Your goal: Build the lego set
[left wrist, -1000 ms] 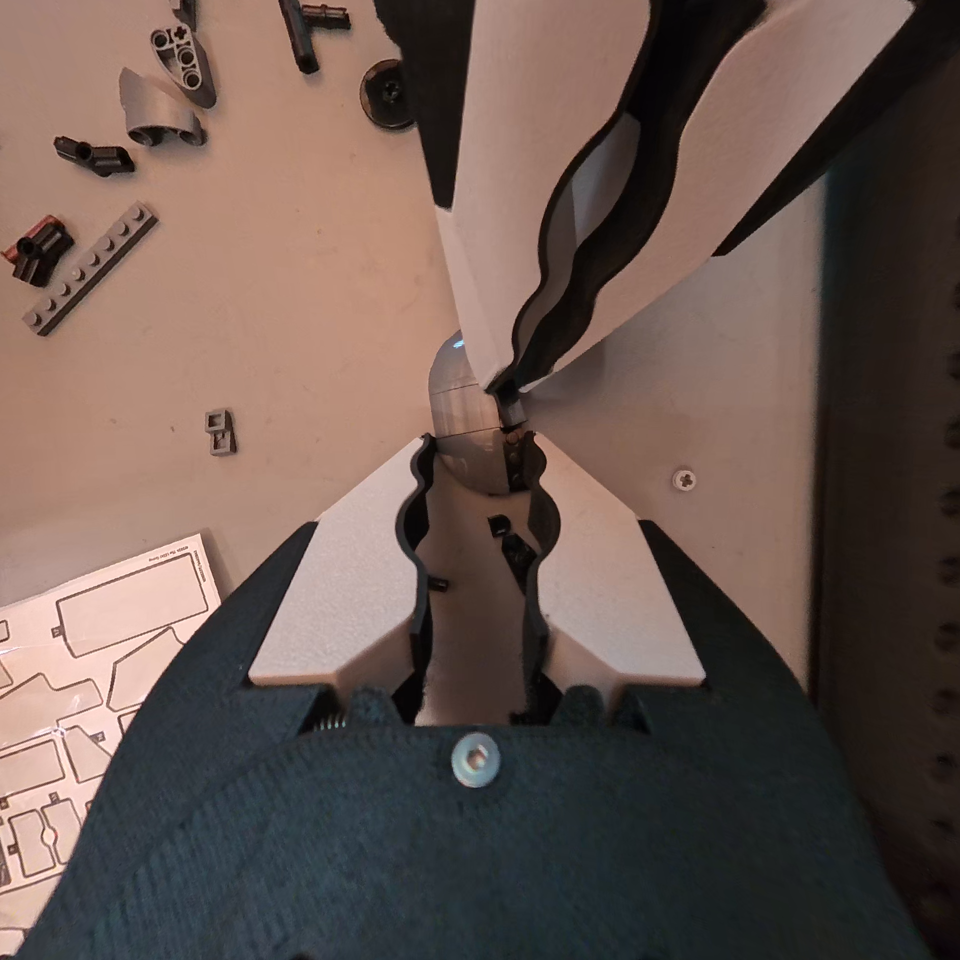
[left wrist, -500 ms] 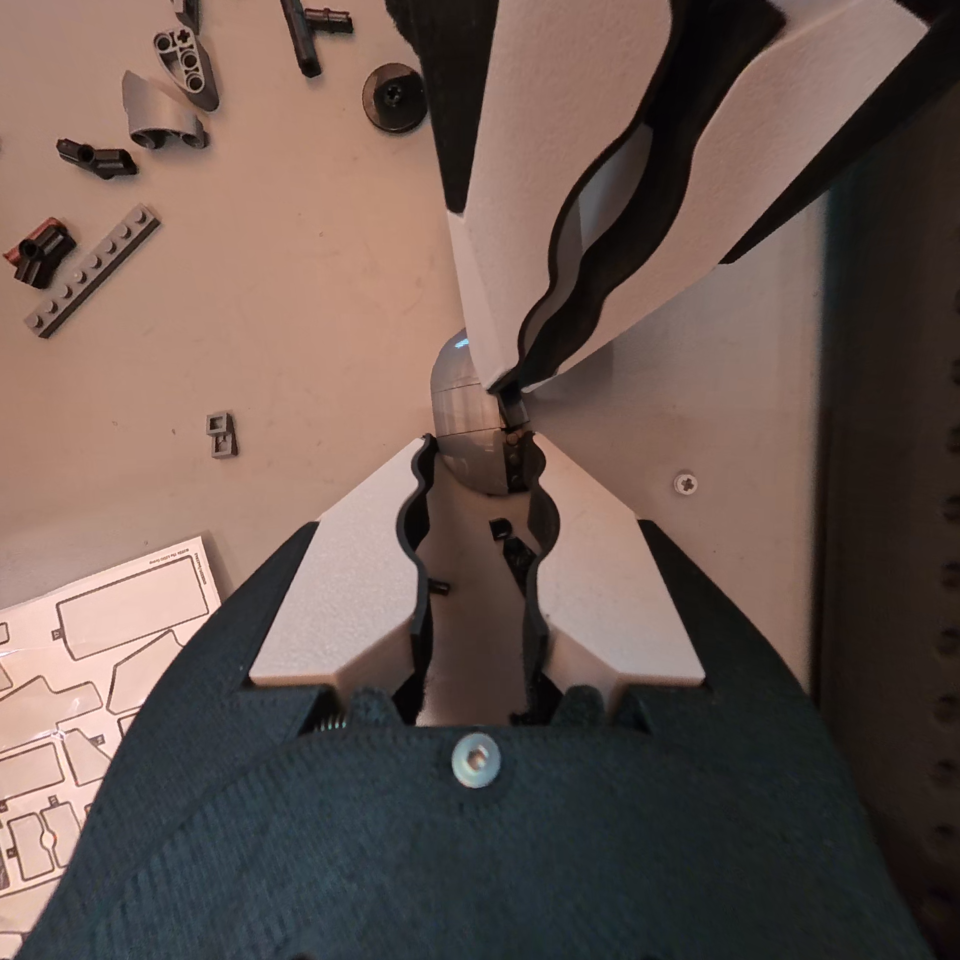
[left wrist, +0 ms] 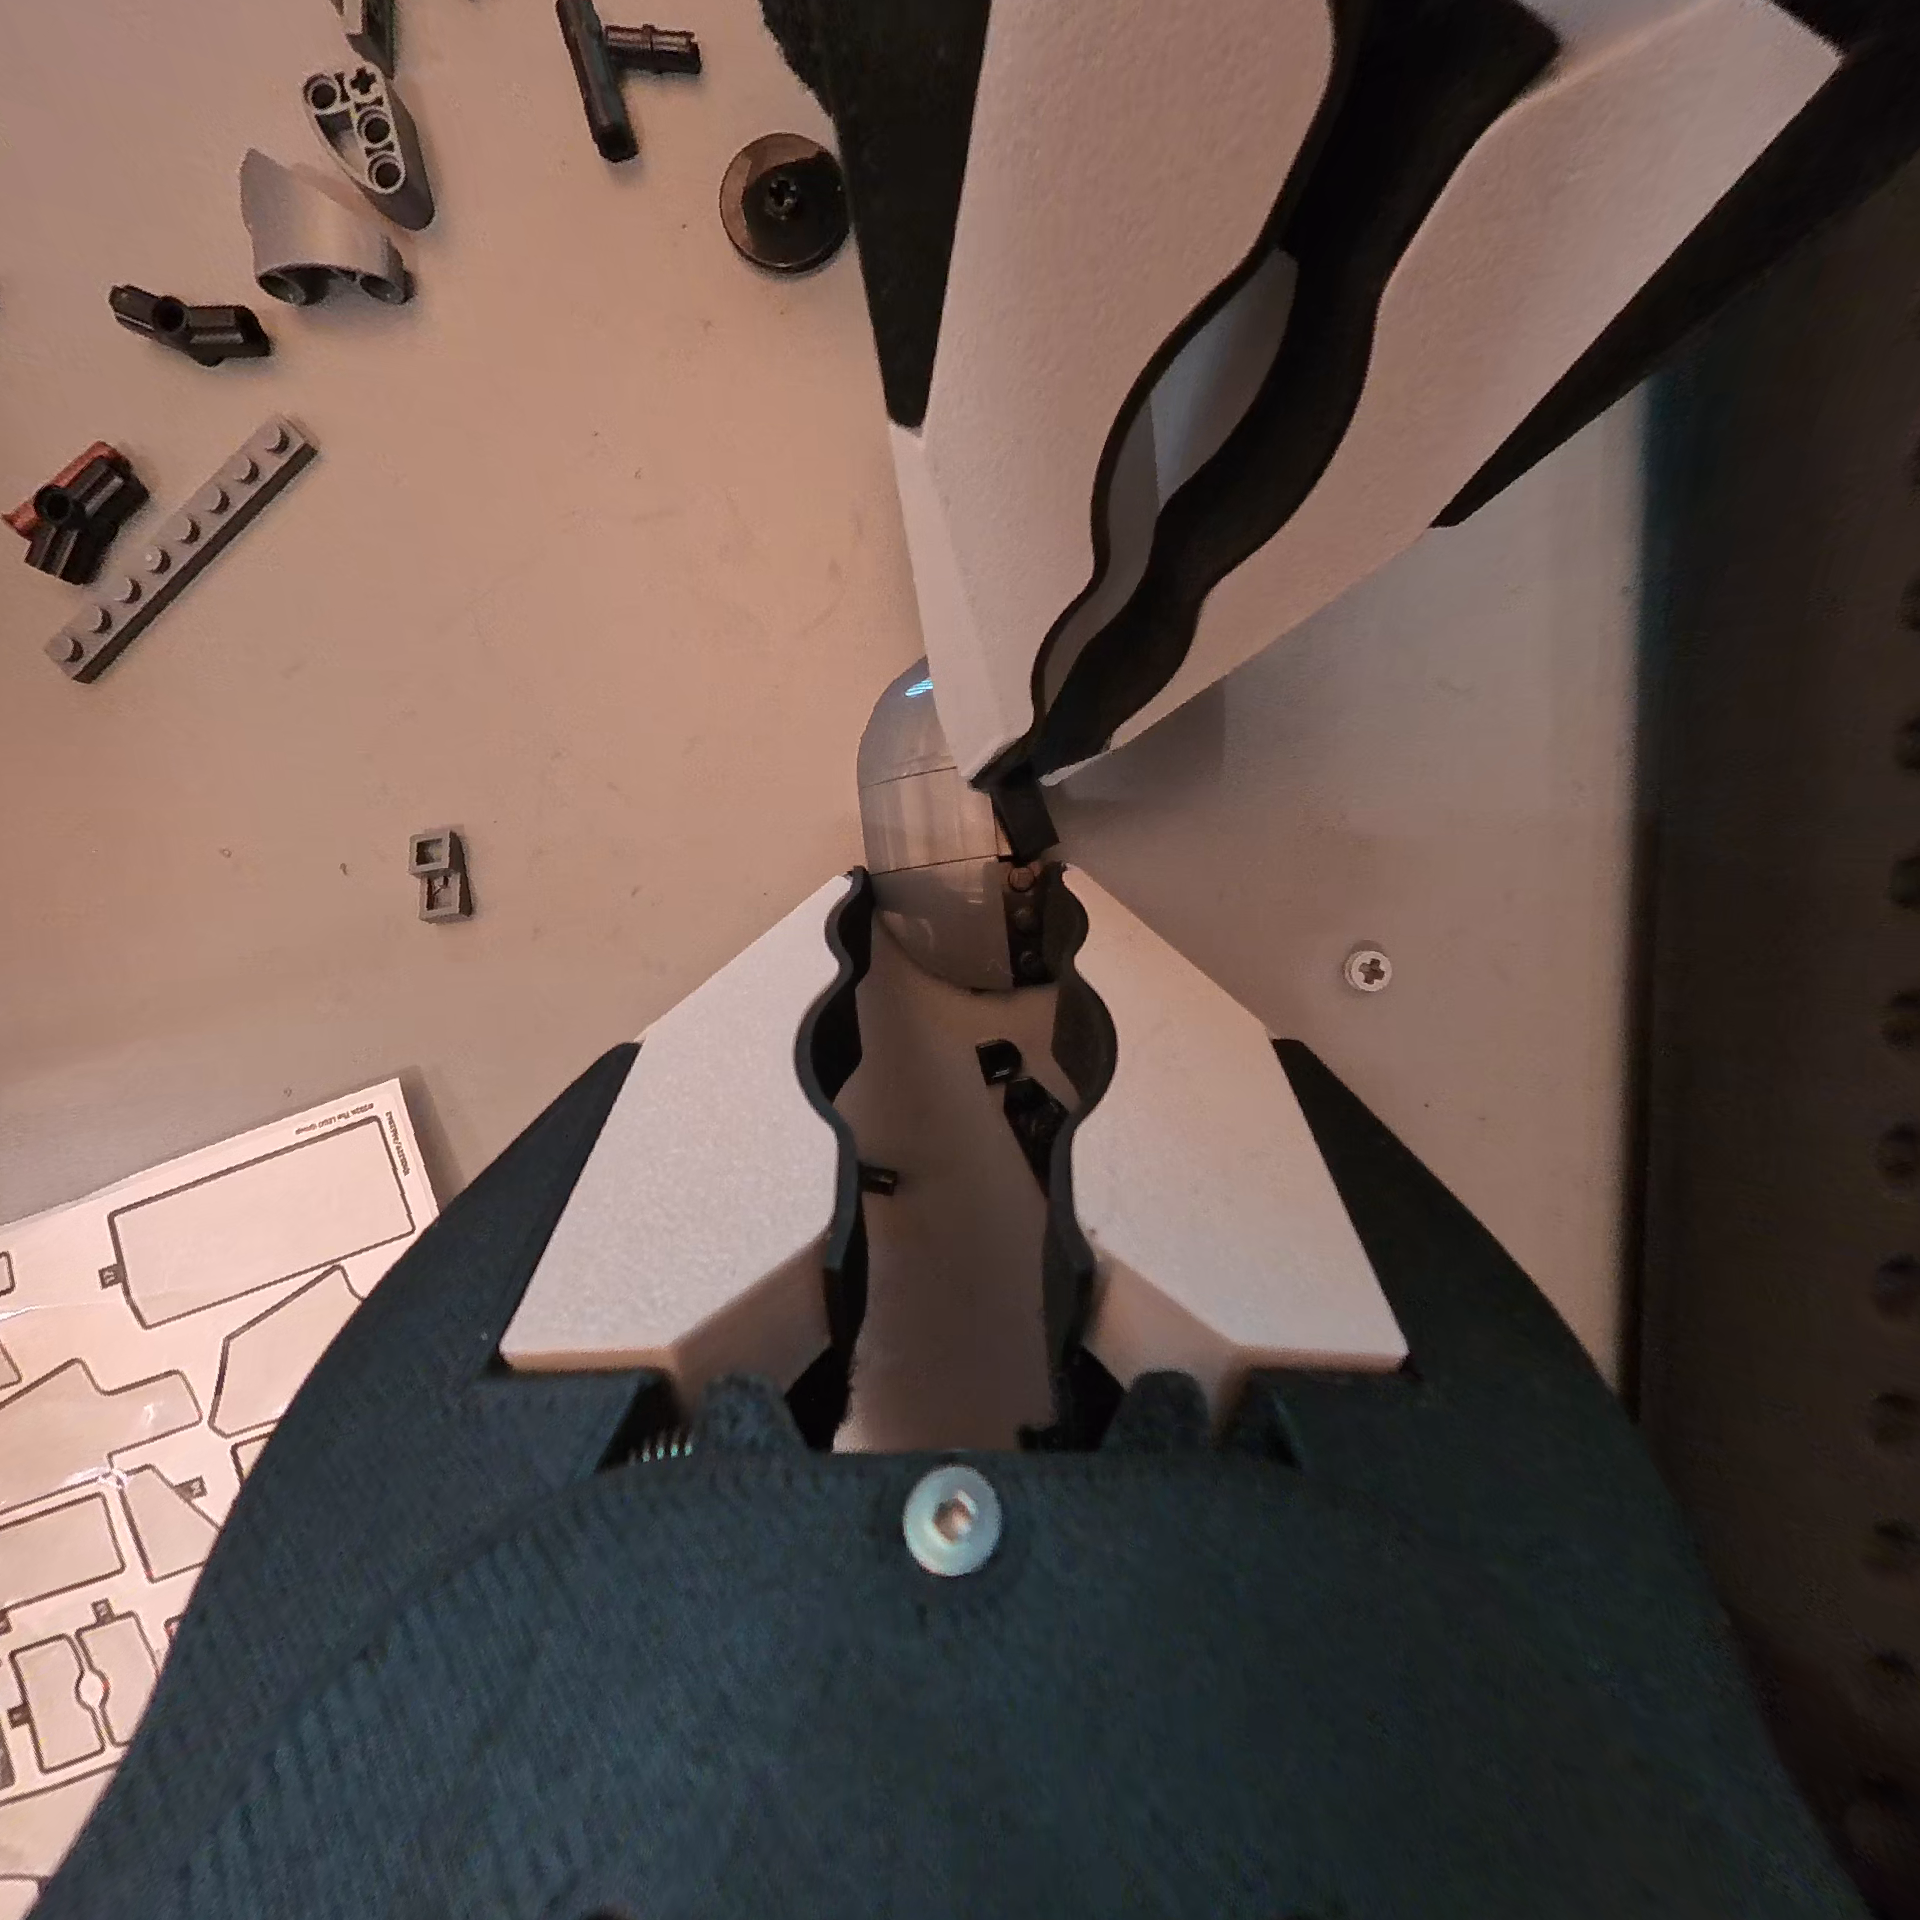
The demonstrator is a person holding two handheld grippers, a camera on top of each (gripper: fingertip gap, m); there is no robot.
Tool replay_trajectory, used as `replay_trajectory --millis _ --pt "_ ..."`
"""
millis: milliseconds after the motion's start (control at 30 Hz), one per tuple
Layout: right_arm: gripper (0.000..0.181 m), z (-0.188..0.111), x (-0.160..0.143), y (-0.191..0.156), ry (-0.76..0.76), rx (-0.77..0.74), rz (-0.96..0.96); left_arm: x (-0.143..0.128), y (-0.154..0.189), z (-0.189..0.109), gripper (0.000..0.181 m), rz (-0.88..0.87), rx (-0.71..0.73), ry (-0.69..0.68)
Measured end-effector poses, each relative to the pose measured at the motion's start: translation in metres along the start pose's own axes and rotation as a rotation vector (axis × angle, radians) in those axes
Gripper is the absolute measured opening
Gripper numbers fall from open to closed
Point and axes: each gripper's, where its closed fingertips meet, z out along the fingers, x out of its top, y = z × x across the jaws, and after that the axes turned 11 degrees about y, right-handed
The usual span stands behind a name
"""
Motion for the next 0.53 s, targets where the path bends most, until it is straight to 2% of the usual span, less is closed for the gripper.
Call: replay_trajectory --millis 233,367,533 --pt "0.006 0.0000 0.0000 -0.0001 0.000 0.002 0.006 0.0011 0.0033 0.0012 0.043 0.003 -0.013 0.001" --pt "0.006 0.0001 -0.0001 -0.0001 0.000 0.002 0.006 0.0019 0.0026 0.0019 0.045 -0.006 -0.007 -0.001" --pt "0.006 0.0001 -0.0001 0.0001 0.001 0.002 0.008 0.0032 -0.0003 0.0022 0.037 -0.032 0.001 0.009"
